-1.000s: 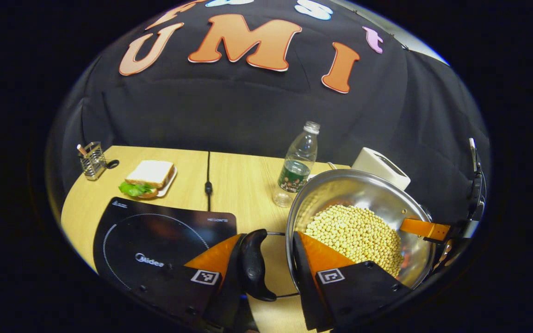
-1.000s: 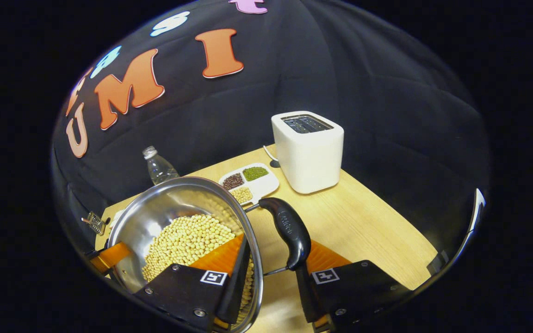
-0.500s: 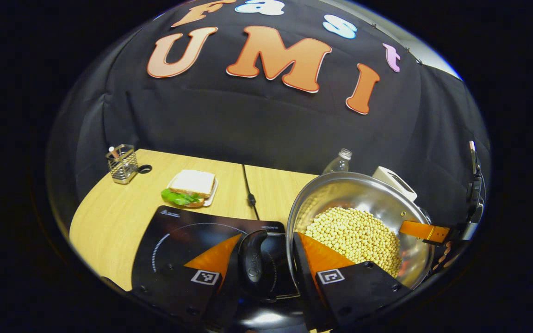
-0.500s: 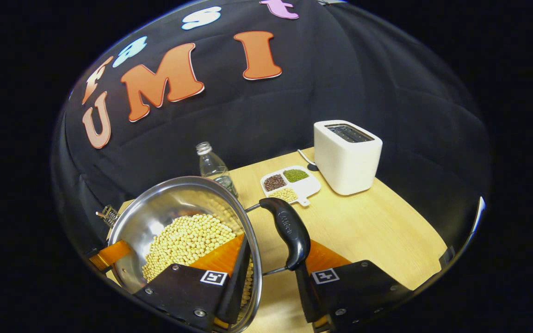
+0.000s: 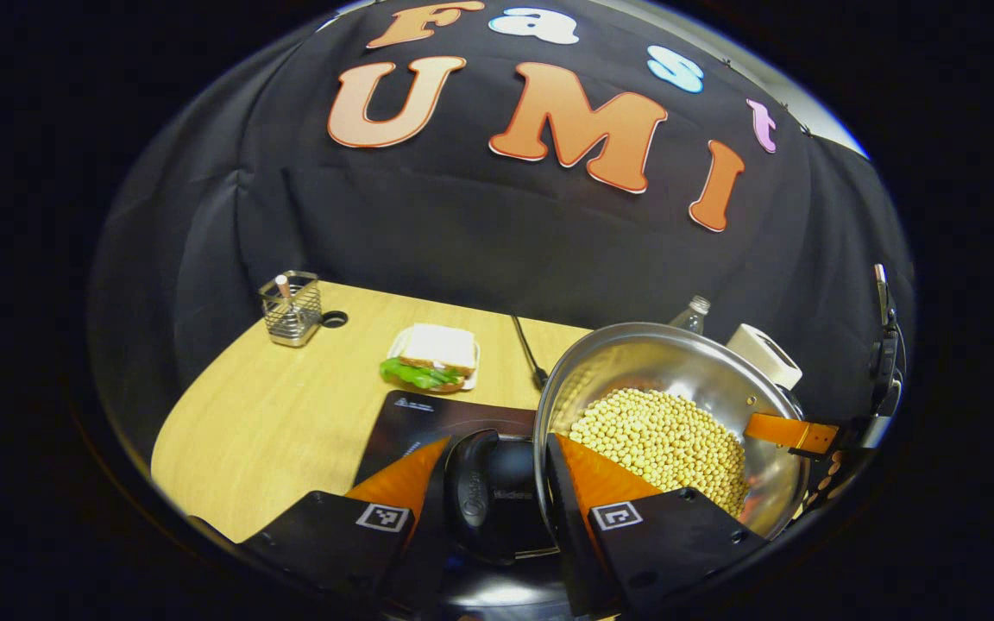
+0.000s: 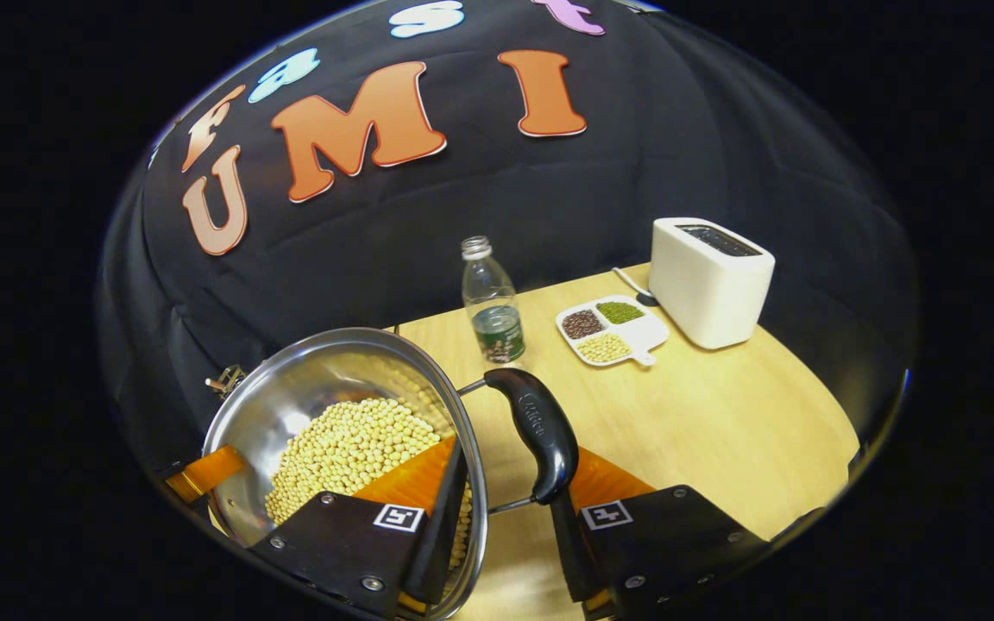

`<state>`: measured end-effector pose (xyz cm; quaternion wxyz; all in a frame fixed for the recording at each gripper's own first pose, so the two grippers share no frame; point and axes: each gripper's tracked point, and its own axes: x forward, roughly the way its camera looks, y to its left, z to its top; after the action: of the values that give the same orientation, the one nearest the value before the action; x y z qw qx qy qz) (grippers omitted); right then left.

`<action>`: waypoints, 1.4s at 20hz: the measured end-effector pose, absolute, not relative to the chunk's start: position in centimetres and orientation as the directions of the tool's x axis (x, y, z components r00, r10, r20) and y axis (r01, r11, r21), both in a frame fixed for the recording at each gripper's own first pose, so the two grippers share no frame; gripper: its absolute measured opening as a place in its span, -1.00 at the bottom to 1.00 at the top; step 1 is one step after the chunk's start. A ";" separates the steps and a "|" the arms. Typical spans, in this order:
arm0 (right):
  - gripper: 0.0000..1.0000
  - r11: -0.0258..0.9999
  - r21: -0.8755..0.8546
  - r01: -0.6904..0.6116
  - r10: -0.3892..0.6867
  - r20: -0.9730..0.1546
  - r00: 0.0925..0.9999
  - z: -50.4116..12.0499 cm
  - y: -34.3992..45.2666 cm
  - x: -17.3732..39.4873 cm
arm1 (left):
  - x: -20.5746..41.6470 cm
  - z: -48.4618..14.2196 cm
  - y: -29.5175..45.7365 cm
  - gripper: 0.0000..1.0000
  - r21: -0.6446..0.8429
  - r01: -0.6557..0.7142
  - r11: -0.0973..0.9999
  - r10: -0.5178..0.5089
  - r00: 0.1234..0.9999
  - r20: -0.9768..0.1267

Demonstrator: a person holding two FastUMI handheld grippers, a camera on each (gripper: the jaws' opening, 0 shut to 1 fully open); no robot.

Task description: First push the handle of the pot to place it horizontally, then grasp the pot with both hands and set it on the induction cooktop.

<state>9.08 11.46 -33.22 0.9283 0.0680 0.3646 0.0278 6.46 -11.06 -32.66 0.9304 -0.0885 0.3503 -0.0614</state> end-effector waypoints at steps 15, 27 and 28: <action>0.05 0.983 0.173 -0.065 0.170 -0.708 0.685 -37.7 20.2 6.7 | 5.0 -36.4 -1.6 0.24 -0.158 -0.010 0.987 -0.103 0.716 -0.691; 0.04 0.988 0.144 -0.062 0.151 -0.755 0.638 -40.6 20.5 5.8 | 5.0 -39.4 -1.4 0.22 -0.180 -0.016 0.984 -0.124 0.667 -0.735; -0.05 0.986 0.150 -0.066 0.158 -0.759 0.632 -40.5 20.7 5.7 | 4.9 -39.5 -1.2 0.24 -0.169 -0.017 0.985 -0.116 0.659 -0.743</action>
<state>5.70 20.67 -40.53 0.9016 0.0539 0.4246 0.0621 4.88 -1.25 -39.45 0.9072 -0.0808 0.4120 -0.0272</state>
